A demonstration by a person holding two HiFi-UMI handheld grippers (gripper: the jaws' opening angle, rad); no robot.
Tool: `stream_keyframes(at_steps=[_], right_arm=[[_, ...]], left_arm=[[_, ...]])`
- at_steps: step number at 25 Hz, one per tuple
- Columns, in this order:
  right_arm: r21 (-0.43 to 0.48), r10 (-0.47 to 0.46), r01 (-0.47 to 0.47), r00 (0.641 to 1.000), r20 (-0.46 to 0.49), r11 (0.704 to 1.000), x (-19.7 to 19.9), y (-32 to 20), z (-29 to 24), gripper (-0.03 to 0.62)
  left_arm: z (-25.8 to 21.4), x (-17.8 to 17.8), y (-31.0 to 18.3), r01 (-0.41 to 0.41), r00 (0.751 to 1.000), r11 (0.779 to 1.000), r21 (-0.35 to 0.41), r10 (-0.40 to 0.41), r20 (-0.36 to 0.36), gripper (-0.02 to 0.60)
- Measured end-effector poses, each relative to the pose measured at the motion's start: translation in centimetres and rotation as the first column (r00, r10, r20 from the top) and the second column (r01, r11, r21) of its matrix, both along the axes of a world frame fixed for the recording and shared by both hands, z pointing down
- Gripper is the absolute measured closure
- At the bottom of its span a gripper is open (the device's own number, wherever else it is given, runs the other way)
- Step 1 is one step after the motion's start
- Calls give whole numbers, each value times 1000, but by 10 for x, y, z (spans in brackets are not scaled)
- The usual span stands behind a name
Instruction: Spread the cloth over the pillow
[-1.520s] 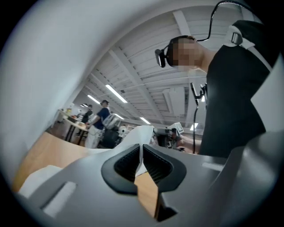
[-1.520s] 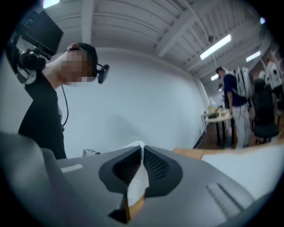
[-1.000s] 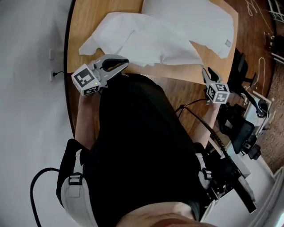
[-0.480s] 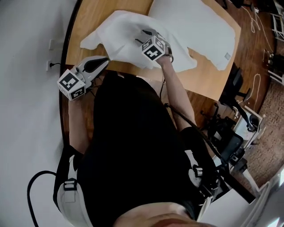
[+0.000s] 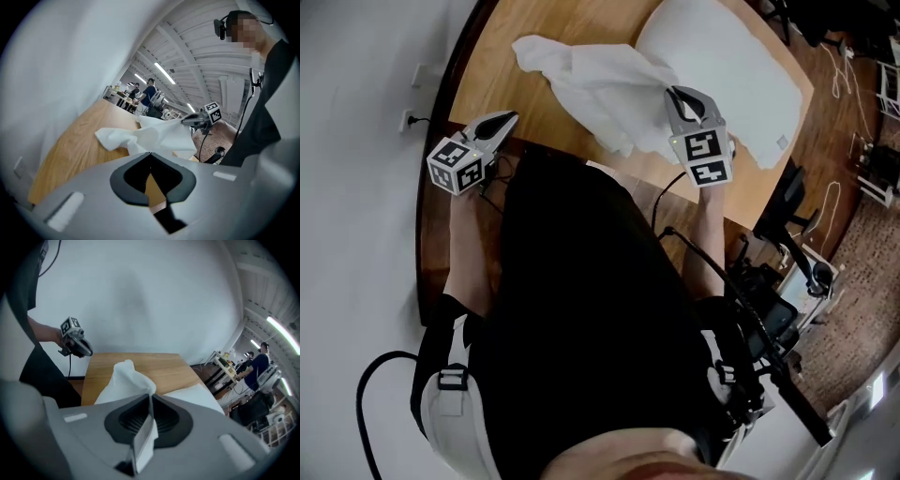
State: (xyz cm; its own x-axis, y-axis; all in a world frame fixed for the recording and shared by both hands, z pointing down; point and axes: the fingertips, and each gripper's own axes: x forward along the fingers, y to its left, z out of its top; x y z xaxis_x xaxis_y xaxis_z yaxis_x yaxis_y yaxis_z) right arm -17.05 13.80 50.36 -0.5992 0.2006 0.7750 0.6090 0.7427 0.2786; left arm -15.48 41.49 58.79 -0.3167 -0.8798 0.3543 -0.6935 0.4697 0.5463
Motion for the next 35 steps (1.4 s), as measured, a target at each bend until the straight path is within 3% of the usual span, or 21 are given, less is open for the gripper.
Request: stream_keyframes(at_steps=[5,8,11,17,21,27,30,33,35], right_arm=[[-135,58,-67,996,-68,989,-1,-18,38,568],[-123,56,-69,992,-112,990,7,-12,69,511],[-51,11,-18,993,-120,999,15,0,81,459],[181,-43,51,998,-48,982,36,18,54,457],[257,-51,53,999,-18,965,33,17,48,576],[366,-72,51,996,44,929,39,12,2,582],[317,-55,10,990,132,948,36,4,-39,586],[100,94,-133,941,325,986,36,-23,-142,586],[8,191,-212,897,398,977,44,-56,-219,588]], left_arm=[[5,-9,-30,-58,998,998,30,57,13,578],[0,-6,-42,-95,995,994,47,94,27,578],[-3,0,-36,-88,996,995,51,87,21,578],[-6,23,-1,-36,999,998,44,36,-3,578],[-5,17,2,-6,1000,998,59,6,-9,578],[-4,12,-11,-26,1000,997,72,26,1,578],[-3,9,-21,-47,999,996,75,46,6,578],[0,8,-33,-77,997,994,73,76,10,578],[4,1,-40,-72,997,994,76,72,7,578]])
